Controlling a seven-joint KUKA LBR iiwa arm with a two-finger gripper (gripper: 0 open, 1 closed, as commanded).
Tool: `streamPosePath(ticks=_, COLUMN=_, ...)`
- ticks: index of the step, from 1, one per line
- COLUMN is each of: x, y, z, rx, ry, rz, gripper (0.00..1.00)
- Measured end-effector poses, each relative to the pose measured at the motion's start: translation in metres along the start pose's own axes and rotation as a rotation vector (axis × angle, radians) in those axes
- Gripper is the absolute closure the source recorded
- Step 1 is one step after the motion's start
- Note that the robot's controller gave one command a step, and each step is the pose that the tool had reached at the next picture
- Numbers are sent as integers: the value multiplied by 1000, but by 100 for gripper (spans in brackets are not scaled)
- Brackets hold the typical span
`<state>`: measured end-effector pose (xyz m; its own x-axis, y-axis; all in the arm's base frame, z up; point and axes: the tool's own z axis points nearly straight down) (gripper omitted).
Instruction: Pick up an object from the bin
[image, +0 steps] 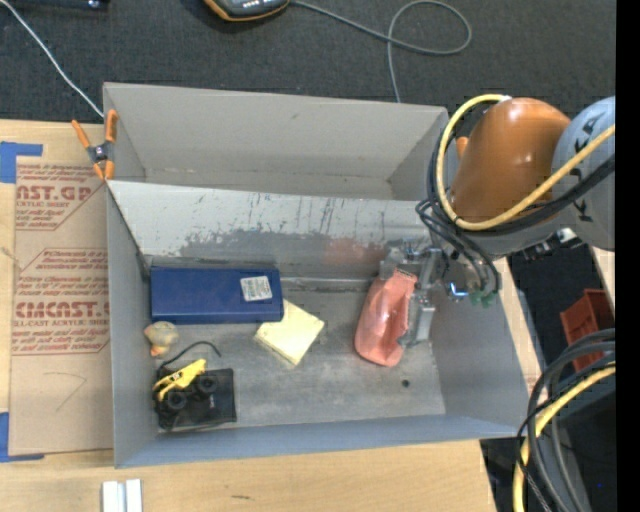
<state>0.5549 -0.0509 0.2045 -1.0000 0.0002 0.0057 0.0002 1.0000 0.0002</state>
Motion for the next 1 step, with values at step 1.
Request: streamPosePath(ticks=1, x=-2, y=0, z=-5, rx=1, ry=-8, rz=-1, gripper=0)
